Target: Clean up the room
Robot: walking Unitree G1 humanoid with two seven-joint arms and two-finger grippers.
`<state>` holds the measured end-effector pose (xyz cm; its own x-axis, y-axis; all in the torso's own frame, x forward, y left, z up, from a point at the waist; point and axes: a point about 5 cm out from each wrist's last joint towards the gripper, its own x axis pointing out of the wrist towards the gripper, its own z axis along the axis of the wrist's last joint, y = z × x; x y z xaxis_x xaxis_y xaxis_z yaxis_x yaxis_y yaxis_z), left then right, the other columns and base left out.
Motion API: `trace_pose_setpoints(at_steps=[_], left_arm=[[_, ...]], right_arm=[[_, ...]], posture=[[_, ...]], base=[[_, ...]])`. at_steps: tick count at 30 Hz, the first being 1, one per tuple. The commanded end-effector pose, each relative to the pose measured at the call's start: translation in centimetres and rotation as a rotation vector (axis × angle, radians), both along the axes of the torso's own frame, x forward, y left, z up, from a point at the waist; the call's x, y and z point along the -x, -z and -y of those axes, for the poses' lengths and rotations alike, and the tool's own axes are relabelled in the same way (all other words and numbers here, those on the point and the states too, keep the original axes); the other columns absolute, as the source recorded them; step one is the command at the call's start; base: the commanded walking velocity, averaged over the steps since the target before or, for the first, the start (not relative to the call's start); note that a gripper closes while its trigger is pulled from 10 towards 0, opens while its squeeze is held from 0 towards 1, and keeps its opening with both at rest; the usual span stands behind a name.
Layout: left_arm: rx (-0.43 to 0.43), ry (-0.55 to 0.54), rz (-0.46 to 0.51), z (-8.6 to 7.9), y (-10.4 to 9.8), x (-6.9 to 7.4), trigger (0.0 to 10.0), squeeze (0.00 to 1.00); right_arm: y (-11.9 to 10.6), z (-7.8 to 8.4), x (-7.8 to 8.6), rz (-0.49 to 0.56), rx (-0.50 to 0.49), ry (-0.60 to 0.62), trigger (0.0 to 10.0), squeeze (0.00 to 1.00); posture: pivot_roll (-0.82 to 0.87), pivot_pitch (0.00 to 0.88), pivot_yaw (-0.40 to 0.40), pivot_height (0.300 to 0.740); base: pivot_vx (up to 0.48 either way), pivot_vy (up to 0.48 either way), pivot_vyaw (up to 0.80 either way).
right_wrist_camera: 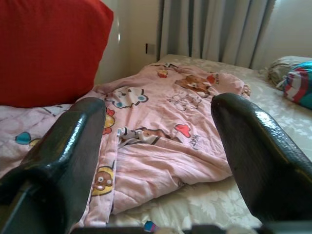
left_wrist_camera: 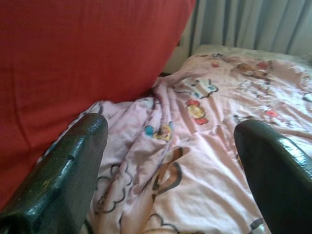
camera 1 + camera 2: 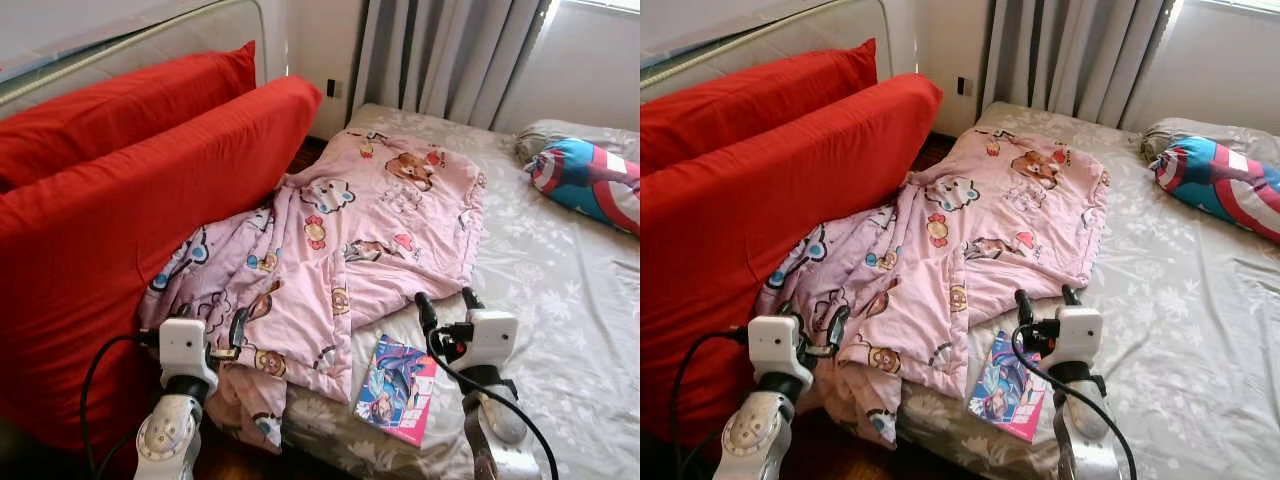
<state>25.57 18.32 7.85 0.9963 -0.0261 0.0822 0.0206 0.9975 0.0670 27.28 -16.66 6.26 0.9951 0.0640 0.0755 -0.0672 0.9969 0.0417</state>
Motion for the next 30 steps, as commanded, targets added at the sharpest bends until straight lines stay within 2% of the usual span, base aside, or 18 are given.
trace_pose_setpoints(at_steps=[1,4,9,13,15,20,28,30], left_arm=[[0.008,0.0,-0.021,0.25,0.17,0.17,10.0,0.0],[-0.016,0.012,-0.015,0.31,-0.25,-0.08,10.0,0.0],[-0.007,0.013,-0.01,0.06,-0.68,-0.59,10.0,0.0],[0.011,-0.007,-0.032,-0.41,-0.63,-0.39,10.0,0.0],[-0.05,0.036,-0.029,-0.15,-0.7,-0.43,10.0,0.0],[-0.021,0.017,-0.03,-0.17,-0.78,-0.62,10.0,0.0],[0.004,0.015,-0.053,0.22,-0.29,-0.36,10.0,0.0],[0.007,0.018,-0.057,0.24,-0.21,-0.37,10.0,0.0]], right_arm=[[0.38,0.4,0.21,-0.027,0.007,0.035,10.0,0.0],[0.47,0.51,0.12,-0.039,-0.009,0.058,10.0,0.0],[0.25,-0.02,-0.22,-0.048,0.001,0.032,10.0,0.0],[0.45,0.09,0.38,-0.074,0.006,0.047,10.0,0.0],[0.52,0.35,0.58,-0.078,0.011,0.058,10.0,0.0],[0.38,0.49,0.5,-0.071,0.011,0.059,10.0,0.0],[0.02,0.02,0.48,-0.058,0.002,0.036,10.0,0.0],[0.37,0.14,0.38,-0.092,0.018,0.046,10.0,0.0]], posture=[[-0.04,0.039,-0.051,0.74],[-0.03,0.034,-0.047,0.74],[-0.04,0.04,-0.041,0.74],[-0.05,0.04,-0.037,0.725],[-0.05,0.049,-0.036,0.71],[-0.05,0.057,-0.042,0.686],[-0.05,0.066,-0.049,0.686],[-0.05,0.067,-0.049,0.686]], base=[[0.0,0.0,0.0],[0.0,0.0,0.0],[0.0,0.0,0.0],[0.0,0.0,0.0],[0.0,0.0,0.0],[0.0,0.0,0.0],[0.0,0.0,0.0],[0.0,0.0,0.0]])
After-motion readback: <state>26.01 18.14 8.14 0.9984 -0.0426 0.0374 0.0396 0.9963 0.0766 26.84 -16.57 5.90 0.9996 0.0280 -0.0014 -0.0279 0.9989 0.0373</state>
